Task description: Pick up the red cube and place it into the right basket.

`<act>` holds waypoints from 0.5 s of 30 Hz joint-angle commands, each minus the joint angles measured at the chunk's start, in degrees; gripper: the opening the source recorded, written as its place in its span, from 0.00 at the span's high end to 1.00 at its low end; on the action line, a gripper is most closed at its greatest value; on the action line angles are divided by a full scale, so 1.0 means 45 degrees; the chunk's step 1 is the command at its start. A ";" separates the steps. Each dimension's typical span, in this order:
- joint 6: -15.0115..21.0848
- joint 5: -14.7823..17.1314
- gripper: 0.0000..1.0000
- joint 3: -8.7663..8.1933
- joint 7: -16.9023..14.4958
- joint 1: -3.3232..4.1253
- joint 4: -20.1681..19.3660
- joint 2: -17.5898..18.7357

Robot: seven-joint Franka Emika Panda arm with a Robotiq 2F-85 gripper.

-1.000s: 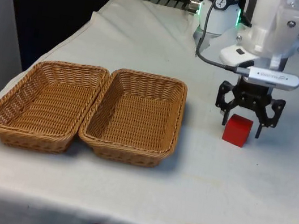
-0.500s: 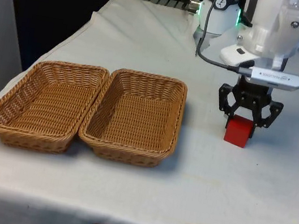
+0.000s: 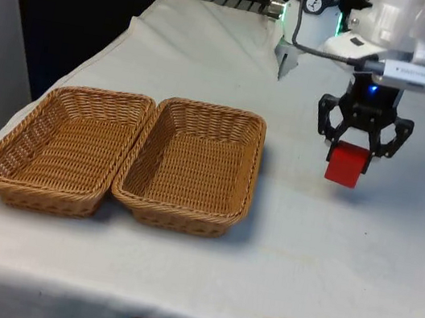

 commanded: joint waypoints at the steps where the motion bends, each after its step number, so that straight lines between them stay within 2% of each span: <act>1: -0.0051 -0.0127 0.97 0.0000 -0.0115 0.0038 -0.0115 -0.0178; 9: -0.0433 -0.0598 0.97 0.0025 -0.0560 0.0013 -0.0153 -0.0649; 11: -0.0458 -0.0573 0.97 0.0038 -0.0560 0.0000 -0.0064 -0.0573; 15: -0.0738 -0.0662 0.97 0.0013 -0.0917 -0.0038 -0.0127 -0.0968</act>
